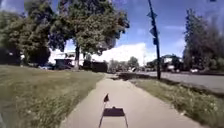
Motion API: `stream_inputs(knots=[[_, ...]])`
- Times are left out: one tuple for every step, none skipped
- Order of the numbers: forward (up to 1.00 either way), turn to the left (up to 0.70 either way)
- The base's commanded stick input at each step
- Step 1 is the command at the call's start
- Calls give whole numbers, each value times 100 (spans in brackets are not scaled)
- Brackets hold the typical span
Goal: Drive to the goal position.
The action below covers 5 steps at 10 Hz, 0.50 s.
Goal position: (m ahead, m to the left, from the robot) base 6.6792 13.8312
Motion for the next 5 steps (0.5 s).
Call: stream_inputs(knots=[[100,0],[100,0],[100,0],[100,0],[100,0]])
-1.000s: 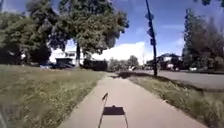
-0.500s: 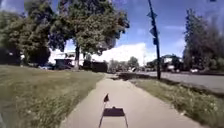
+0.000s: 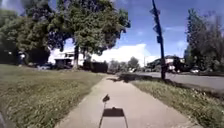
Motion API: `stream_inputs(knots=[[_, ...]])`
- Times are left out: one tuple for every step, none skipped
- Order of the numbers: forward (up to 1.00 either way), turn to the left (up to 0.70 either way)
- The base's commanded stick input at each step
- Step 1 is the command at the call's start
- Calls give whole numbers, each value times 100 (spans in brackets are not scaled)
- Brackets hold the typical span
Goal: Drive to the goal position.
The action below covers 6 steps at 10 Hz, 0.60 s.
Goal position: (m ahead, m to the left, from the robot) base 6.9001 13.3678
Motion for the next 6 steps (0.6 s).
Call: stream_inputs(knots=[[100,0],[100,0],[100,0],[100,0],[100,0],[100,0]])
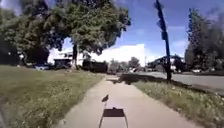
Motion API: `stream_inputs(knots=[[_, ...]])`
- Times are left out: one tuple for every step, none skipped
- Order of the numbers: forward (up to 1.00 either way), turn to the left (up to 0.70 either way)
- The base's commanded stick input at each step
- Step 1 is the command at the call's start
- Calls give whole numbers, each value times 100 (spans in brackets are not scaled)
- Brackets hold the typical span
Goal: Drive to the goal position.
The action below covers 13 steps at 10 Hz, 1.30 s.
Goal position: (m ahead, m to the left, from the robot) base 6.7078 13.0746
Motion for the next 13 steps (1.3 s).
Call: stream_inputs(knots=[[100,0],[100,2],[100,15],[100,26],[100,18],[100,3],[100,3],[100,2],[100,2],[100,2],[100,2],[100,1],[100,0]])
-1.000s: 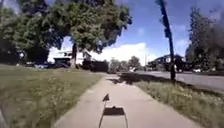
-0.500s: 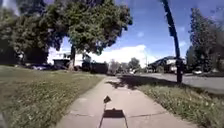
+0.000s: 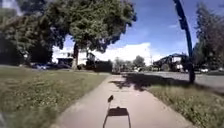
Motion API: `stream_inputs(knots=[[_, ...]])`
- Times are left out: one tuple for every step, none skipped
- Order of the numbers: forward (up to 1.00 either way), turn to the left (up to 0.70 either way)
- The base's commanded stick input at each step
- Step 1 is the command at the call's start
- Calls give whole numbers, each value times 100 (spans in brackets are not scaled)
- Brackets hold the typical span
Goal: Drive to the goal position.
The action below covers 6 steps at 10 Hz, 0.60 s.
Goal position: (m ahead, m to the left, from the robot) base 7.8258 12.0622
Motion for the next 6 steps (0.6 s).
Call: stream_inputs(knots=[[100,0],[100,-2],[100,-2],[100,-2],[100,-2],[100,-2]])
